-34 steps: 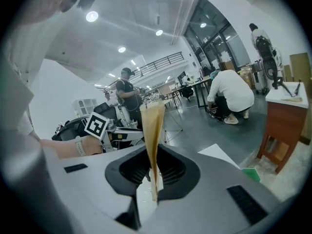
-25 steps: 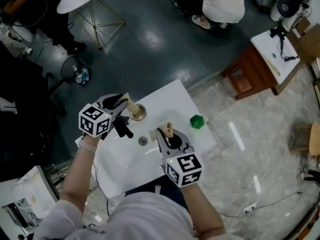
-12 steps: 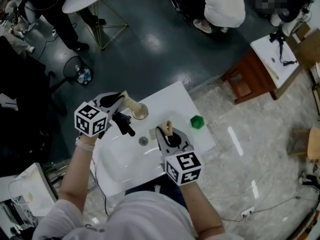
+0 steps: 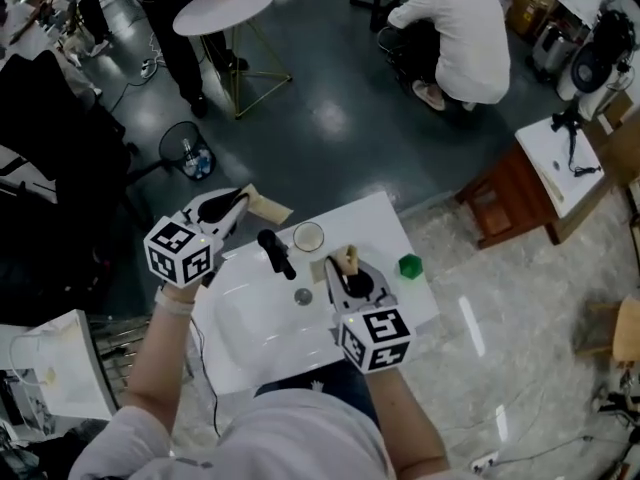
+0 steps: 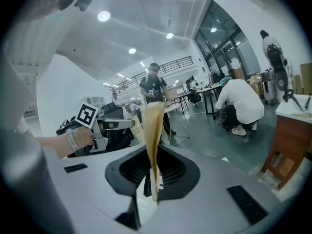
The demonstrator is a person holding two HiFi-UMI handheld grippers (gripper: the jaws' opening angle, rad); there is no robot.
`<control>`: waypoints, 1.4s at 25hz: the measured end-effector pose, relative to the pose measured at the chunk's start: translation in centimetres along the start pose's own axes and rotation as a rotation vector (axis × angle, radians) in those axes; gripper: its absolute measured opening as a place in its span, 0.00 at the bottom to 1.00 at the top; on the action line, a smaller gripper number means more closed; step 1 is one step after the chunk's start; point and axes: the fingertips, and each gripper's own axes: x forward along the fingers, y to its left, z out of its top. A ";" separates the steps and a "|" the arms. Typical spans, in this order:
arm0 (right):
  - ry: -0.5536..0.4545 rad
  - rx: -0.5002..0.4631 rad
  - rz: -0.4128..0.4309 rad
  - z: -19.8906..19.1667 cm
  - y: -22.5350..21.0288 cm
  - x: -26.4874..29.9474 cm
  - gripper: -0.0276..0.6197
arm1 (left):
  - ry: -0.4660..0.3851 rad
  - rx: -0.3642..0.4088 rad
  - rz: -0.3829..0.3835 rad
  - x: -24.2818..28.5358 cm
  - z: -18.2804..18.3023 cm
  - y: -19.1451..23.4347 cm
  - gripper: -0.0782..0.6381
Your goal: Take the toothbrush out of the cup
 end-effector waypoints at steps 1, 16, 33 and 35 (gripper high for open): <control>-0.003 -0.005 0.004 0.4 0.6 -0.1 0.12 | -0.017 -0.011 0.009 -1.1 0.7 0.2 0.18; 0.030 -0.149 0.275 3.1 13.8 4.2 0.12 | -0.149 -0.152 0.357 -22.2 -0.6 3.6 0.18; 0.124 -0.279 0.572 -0.1 28.0 8.0 0.12 | -0.216 -0.360 0.679 -37.5 -9.5 1.0 0.18; 0.129 -0.284 0.590 -0.5 28.9 8.2 0.12 | -0.223 -0.383 0.697 -38.1 -10.4 0.5 0.18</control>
